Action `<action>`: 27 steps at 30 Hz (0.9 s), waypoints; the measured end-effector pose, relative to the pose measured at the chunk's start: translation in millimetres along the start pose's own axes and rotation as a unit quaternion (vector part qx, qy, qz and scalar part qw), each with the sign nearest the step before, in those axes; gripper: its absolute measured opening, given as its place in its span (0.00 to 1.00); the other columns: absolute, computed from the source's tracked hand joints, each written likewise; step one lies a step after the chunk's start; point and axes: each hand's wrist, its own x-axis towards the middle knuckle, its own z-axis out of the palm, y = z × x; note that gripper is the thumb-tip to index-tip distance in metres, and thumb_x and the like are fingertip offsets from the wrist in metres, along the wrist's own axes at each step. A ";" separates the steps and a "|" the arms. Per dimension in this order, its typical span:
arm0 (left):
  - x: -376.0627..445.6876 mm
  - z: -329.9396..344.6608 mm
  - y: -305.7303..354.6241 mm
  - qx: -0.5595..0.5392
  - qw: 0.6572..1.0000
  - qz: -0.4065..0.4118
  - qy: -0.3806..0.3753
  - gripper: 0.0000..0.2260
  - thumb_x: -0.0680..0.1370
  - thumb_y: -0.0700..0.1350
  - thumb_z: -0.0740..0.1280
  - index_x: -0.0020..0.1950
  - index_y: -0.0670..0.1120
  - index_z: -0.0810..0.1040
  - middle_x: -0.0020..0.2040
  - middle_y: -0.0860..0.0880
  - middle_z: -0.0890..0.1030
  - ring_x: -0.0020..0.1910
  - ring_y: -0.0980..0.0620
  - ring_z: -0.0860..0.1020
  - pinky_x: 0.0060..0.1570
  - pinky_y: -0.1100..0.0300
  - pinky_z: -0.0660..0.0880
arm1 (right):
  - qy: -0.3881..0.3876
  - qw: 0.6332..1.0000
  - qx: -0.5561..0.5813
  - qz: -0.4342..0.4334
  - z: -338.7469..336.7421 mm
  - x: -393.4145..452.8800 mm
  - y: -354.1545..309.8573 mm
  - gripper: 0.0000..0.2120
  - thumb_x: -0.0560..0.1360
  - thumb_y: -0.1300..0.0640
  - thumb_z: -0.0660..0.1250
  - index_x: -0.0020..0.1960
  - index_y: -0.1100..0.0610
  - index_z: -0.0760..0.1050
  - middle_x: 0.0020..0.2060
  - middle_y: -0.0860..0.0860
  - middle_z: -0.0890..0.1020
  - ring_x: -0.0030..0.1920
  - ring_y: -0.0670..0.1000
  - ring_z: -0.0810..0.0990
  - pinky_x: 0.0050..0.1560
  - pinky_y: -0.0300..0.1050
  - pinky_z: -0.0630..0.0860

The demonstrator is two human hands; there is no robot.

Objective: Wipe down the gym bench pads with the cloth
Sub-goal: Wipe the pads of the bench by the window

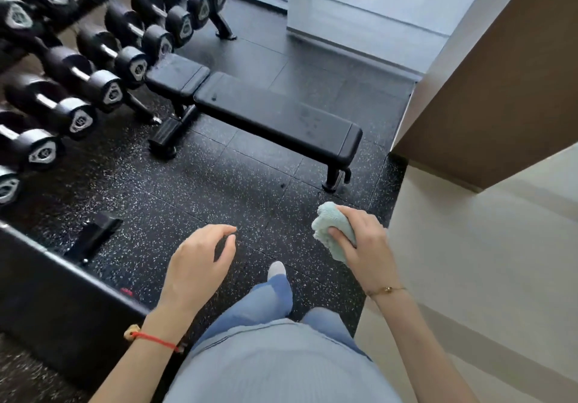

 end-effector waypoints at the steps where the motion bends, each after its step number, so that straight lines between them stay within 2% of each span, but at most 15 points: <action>1: 20.8 -3.5 -0.8 0.002 1.000 0.005 -0.002 0.09 0.79 0.45 0.65 0.57 0.50 0.81 0.54 0.55 0.82 0.54 0.55 0.79 0.55 0.57 0.74 | 0.001 1.000 -0.001 0.000 1.7 20.2 -1.9 0.18 0.78 0.45 0.64 0.66 0.50 0.72 0.56 0.46 0.79 0.55 0.49 0.74 0.58 0.48 0.70; 9: 175.8 -17.5 3.8 0.007 0.998 0.048 -0.029 0.09 0.80 0.46 0.65 0.58 0.49 0.81 0.55 0.55 0.82 0.54 0.56 0.79 0.57 0.58 0.74 | 0.013 1.000 -0.008 0.026 13.9 154.0 3.5 0.19 0.77 0.49 0.67 0.67 0.51 0.73 0.56 0.47 0.79 0.55 0.49 0.74 0.57 0.42 0.68; 14: 288.9 -0.6 -0.9 0.014 0.996 0.068 -0.054 0.09 0.80 0.46 0.65 0.58 0.49 0.80 0.54 0.55 0.82 0.54 0.55 0.79 0.56 0.57 0.75 | 0.021 0.999 -0.009 0.044 27.3 244.4 32.5 0.18 0.78 0.50 0.67 0.67 0.50 0.73 0.55 0.47 0.79 0.54 0.51 0.74 0.56 0.47 0.70; 19: 422.1 35.1 -11.2 0.027 0.994 0.086 -0.067 0.09 0.80 0.45 0.65 0.58 0.48 0.81 0.55 0.54 0.82 0.55 0.54 0.79 0.56 0.56 0.75 | 0.022 0.998 -0.033 0.057 59.7 352.8 81.8 0.19 0.78 0.45 0.62 0.67 0.51 0.72 0.54 0.48 0.79 0.53 0.52 0.75 0.55 0.50 0.72; 27: 587.9 125.5 -31.0 0.030 0.988 0.134 -0.070 0.11 0.80 0.45 0.64 0.59 0.45 0.80 0.55 0.50 0.83 0.54 0.50 0.80 0.53 0.54 0.77 | 0.050 0.993 -0.050 0.100 129.3 489.6 167.1 0.19 0.78 0.50 0.66 0.67 0.54 0.73 0.55 0.50 0.79 0.54 0.53 0.75 0.57 0.50 0.72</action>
